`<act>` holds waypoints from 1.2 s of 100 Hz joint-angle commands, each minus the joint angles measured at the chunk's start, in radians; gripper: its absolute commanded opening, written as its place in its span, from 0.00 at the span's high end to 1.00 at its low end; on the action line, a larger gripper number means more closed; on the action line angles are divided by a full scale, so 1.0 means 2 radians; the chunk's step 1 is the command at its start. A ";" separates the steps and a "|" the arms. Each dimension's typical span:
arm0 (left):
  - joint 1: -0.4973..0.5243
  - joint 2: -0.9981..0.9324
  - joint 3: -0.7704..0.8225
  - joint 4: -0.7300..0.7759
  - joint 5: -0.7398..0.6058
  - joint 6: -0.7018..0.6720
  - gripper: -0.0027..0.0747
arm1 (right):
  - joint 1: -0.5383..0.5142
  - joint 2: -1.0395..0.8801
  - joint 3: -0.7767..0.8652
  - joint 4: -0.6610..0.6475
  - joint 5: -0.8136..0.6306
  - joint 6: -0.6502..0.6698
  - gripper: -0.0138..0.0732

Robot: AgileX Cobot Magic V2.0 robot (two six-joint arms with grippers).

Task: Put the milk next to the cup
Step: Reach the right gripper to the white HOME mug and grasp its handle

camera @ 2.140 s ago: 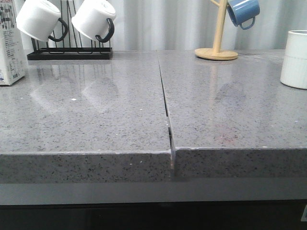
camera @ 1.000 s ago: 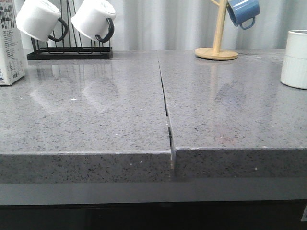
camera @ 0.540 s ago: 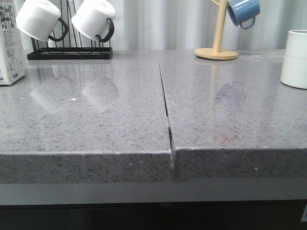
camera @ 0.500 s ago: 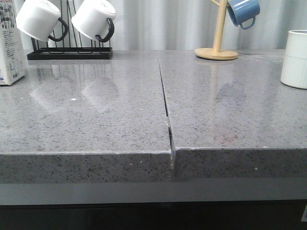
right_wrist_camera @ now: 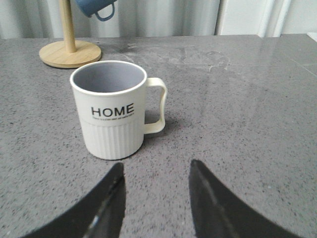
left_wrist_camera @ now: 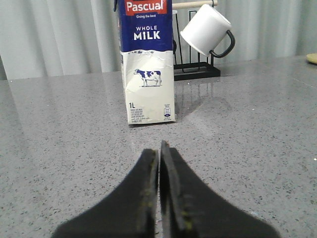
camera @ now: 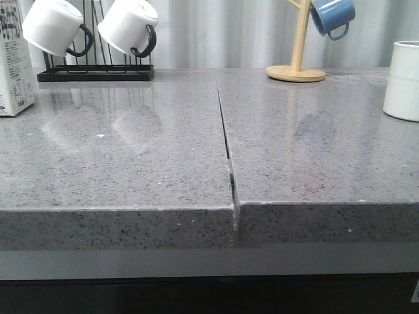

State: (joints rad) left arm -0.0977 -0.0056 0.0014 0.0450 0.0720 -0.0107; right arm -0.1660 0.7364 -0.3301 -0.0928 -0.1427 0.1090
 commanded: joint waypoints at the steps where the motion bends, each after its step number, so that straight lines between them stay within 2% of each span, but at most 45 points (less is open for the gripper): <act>1: 0.000 -0.016 0.021 -0.004 -0.041 -0.004 0.98 | -0.005 0.036 -0.019 -0.005 -0.083 -0.002 0.46; 14: 0.000 -0.016 0.021 -0.004 -0.041 -0.004 0.98 | -0.005 0.098 -0.019 0.004 -0.155 -0.002 0.46; 29: 0.000 -0.016 0.021 -0.004 -0.041 -0.004 0.98 | -0.005 0.176 -0.020 0.067 -0.235 -0.002 0.46; 44: 0.000 -0.016 0.021 -0.004 -0.041 -0.004 0.98 | -0.005 0.237 -0.024 0.072 -0.305 -0.004 0.46; 86: 0.000 -0.016 0.021 -0.004 -0.041 -0.004 0.98 | -0.008 0.337 -0.092 0.073 -0.305 -0.046 0.46; 120: 0.000 -0.016 0.021 -0.004 -0.041 -0.004 0.98 | -0.009 0.372 -0.125 0.073 -0.303 -0.046 0.46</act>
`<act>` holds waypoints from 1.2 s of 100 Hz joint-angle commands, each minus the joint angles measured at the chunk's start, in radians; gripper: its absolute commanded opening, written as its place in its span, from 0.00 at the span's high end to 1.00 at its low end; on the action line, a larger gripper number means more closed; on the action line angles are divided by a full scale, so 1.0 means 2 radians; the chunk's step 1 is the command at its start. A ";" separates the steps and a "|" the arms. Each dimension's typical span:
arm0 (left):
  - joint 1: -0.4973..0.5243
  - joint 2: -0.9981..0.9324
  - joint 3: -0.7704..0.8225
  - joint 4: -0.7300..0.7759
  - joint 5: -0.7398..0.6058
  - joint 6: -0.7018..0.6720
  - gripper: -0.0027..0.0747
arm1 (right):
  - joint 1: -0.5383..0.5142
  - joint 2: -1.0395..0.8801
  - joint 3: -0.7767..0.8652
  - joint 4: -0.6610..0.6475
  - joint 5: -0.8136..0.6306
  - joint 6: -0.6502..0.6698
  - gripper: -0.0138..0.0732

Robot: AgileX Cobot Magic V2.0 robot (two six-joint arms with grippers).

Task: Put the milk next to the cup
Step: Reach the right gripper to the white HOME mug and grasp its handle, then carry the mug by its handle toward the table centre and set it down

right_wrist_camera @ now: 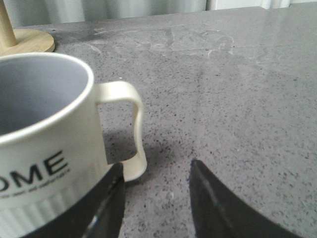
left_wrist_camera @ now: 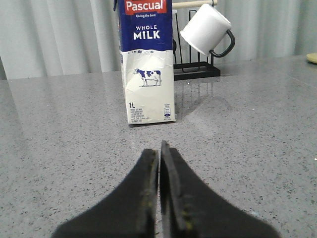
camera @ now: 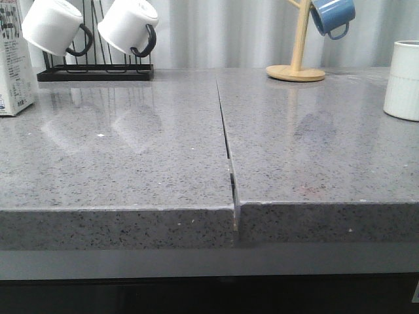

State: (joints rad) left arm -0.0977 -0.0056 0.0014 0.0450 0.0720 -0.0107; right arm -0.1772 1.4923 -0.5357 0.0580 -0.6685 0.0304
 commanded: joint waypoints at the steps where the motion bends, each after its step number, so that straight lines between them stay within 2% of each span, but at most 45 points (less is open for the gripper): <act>1: 0.000 -0.016 0.021 -0.004 -0.041 -0.004 0.98 | -0.004 -0.005 -0.024 -0.002 -0.039 -0.007 0.46; 58: 0.000 -0.016 0.021 -0.004 -0.041 -0.004 0.98 | -0.004 0.074 -0.108 -0.018 -0.025 -0.007 0.47; 65: 0.000 -0.016 0.021 -0.004 -0.041 -0.004 0.98 | -0.004 0.084 -0.120 -0.025 -0.026 -0.007 0.52; 79: 0.000 -0.016 0.021 -0.004 -0.041 -0.004 0.98 | -0.003 0.089 -0.128 -0.032 -0.025 -0.006 0.78; 89: 0.000 -0.016 0.021 -0.004 -0.041 -0.004 0.98 | -0.003 0.089 -0.127 -0.032 -0.026 -0.006 0.92; 120: 0.000 -0.016 0.021 -0.004 -0.041 -0.004 0.98 | 0.004 0.071 -0.126 -0.032 -0.024 -0.006 0.92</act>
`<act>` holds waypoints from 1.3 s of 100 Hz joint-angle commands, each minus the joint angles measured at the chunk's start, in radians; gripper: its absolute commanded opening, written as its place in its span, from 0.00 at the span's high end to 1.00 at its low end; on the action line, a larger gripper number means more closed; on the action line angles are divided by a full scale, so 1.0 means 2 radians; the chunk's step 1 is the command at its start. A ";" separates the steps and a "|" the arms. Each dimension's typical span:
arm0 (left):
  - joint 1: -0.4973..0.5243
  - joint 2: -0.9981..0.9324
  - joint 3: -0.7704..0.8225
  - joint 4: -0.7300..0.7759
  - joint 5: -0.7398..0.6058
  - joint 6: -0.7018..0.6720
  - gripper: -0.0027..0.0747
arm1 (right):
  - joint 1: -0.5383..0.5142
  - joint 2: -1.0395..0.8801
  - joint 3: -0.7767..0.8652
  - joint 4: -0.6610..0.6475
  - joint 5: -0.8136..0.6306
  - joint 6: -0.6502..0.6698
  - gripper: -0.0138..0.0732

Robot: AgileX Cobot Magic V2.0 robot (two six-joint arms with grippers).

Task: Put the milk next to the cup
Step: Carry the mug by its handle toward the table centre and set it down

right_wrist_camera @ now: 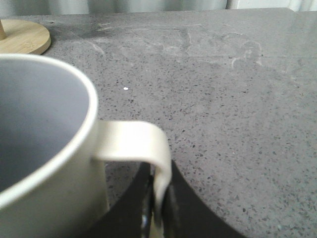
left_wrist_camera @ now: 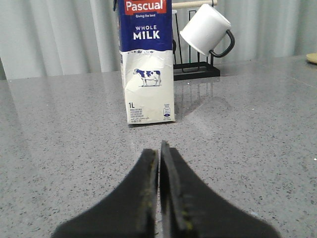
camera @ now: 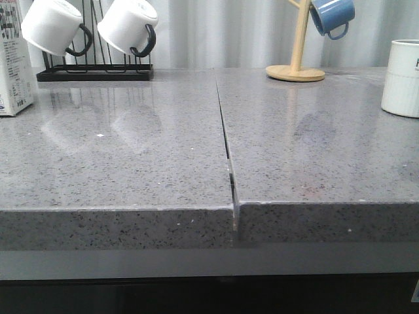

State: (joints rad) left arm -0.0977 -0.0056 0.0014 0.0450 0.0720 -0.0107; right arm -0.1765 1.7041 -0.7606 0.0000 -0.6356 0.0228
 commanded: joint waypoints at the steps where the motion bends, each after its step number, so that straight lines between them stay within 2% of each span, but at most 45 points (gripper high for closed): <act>1: 0.000 -0.016 0.021 -0.004 -0.041 -0.004 0.98 | 0.005 -0.037 -0.014 -0.003 -0.040 -0.002 0.92; 21: 0.000 -0.016 0.021 -0.004 -0.041 -0.004 0.98 | 0.053 -0.086 -0.014 -0.003 -0.012 -0.003 0.92; 37: 0.000 -0.016 0.021 -0.004 -0.041 -0.004 0.98 | 0.113 -0.112 -0.014 0.000 -0.002 -0.003 0.92; 71: 0.000 -0.016 0.021 -0.004 -0.041 -0.004 0.98 | 0.240 -0.103 -0.022 0.023 -0.003 -0.011 0.91; 99: 0.000 -0.016 0.021 -0.004 -0.041 -0.004 0.98 | 0.295 -0.048 -0.060 0.024 -0.007 -0.011 0.91; 130: 0.000 -0.016 0.021 -0.004 -0.041 -0.004 0.98 | 0.302 -0.010 -0.068 0.024 -0.014 -0.011 0.91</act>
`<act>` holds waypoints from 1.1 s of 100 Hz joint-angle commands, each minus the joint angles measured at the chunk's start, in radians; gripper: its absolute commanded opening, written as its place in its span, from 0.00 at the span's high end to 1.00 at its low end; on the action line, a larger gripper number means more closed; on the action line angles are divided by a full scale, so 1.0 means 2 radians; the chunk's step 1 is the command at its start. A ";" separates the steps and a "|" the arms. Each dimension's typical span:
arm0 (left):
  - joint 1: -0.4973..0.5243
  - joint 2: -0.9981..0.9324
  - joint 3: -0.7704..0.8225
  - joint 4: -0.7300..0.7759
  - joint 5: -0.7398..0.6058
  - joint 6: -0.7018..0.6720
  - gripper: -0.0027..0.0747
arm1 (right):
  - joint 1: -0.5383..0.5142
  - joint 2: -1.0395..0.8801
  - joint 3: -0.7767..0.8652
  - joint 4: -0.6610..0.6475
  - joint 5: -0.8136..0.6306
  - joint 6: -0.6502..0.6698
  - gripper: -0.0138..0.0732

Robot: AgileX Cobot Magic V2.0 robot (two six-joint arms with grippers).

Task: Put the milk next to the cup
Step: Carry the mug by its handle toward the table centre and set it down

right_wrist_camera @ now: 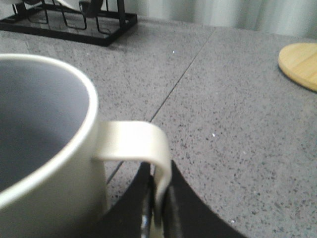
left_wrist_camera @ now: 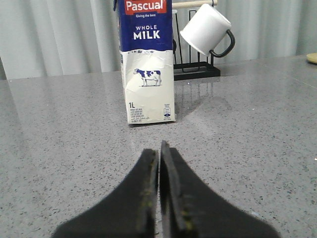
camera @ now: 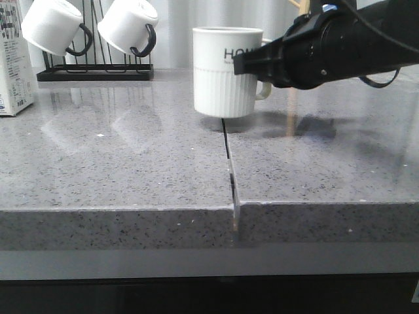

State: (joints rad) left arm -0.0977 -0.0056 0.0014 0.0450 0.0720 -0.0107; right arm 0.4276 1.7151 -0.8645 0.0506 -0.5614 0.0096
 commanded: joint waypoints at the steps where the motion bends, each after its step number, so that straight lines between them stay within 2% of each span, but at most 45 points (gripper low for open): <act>1: 0.000 -0.016 0.021 -0.004 -0.041 -0.004 0.98 | 0.000 -0.015 -0.016 -0.002 -0.052 -0.005 0.91; 22: 0.000 -0.016 0.021 -0.004 -0.041 -0.004 0.98 | 0.000 -0.002 -0.016 -0.002 -0.054 -0.005 0.88; 38: 0.000 -0.016 0.021 -0.004 -0.041 -0.004 0.98 | 0.000 -0.002 -0.016 -0.002 -0.054 -0.005 0.66; 46: 0.000 -0.016 0.021 -0.004 -0.041 -0.004 0.98 | 0.000 -0.002 -0.016 -0.002 -0.054 -0.005 0.60; 79: 0.000 -0.016 0.021 -0.004 -0.041 -0.004 0.98 | -0.001 -0.017 0.012 -0.002 -0.054 -0.005 0.61; 98: 0.000 -0.016 0.021 -0.004 -0.041 -0.004 0.98 | -0.001 -0.068 0.053 -0.002 -0.051 -0.005 0.61; 110: 0.000 -0.016 0.021 -0.004 -0.041 -0.004 0.98 | -0.001 -0.117 0.077 -0.002 -0.023 -0.005 0.61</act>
State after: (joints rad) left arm -0.0977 -0.0056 0.0014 0.0450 0.0720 -0.0107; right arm 0.4276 1.5879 -0.7160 0.0504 -0.5694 0.0096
